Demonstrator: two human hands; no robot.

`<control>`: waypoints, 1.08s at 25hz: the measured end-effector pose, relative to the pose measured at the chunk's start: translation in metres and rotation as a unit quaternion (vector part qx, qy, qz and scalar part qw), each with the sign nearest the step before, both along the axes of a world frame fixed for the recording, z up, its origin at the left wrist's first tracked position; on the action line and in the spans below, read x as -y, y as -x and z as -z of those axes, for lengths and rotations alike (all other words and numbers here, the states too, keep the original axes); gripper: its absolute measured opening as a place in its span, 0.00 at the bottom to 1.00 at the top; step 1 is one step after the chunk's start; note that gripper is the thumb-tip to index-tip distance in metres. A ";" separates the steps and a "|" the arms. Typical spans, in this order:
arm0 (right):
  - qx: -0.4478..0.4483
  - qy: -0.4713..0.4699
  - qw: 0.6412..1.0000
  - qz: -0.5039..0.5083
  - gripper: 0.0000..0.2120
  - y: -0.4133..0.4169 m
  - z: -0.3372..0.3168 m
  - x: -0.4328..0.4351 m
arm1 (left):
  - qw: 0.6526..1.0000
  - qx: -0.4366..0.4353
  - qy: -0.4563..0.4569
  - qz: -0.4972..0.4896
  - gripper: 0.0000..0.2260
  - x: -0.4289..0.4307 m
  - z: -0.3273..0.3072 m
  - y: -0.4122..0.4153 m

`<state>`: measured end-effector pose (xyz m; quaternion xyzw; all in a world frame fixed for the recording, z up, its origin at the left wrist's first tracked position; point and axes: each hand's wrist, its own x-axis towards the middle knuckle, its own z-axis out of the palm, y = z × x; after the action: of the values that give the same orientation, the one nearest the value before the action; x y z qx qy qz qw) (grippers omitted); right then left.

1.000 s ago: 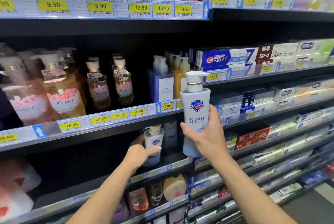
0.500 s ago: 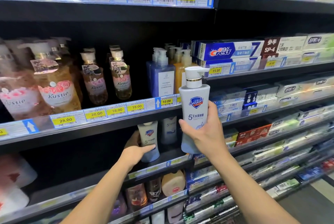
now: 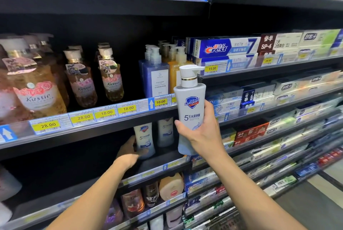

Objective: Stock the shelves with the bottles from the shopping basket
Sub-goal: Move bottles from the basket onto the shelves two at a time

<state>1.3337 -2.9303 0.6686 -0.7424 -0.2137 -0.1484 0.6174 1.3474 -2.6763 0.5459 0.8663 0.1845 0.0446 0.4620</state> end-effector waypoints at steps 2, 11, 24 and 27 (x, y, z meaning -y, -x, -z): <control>0.005 -0.002 1.000 0.002 0.35 -0.001 -0.001 0.003 | 1.000 0.000 -0.009 0.007 0.33 -0.007 0.004 -0.009; 0.031 -0.003 1.000 -0.004 0.35 -0.007 0.013 0.002 | 0.944 -0.148 -0.294 0.007 0.34 -0.001 0.022 0.013; 0.059 0.120 0.990 -0.046 0.33 -0.018 0.078 -0.028 | 0.884 -0.090 -0.458 -0.010 0.27 0.013 0.042 0.049; 0.019 0.111 0.993 -0.048 0.31 -0.023 0.097 -0.032 | 0.886 -0.091 -0.455 -0.013 0.27 0.013 0.044 0.048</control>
<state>1.3562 -2.8983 0.5718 -0.7919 -0.2761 -0.1078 0.5339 1.2992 -2.6898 0.5024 0.9792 0.1963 0.0508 -0.0018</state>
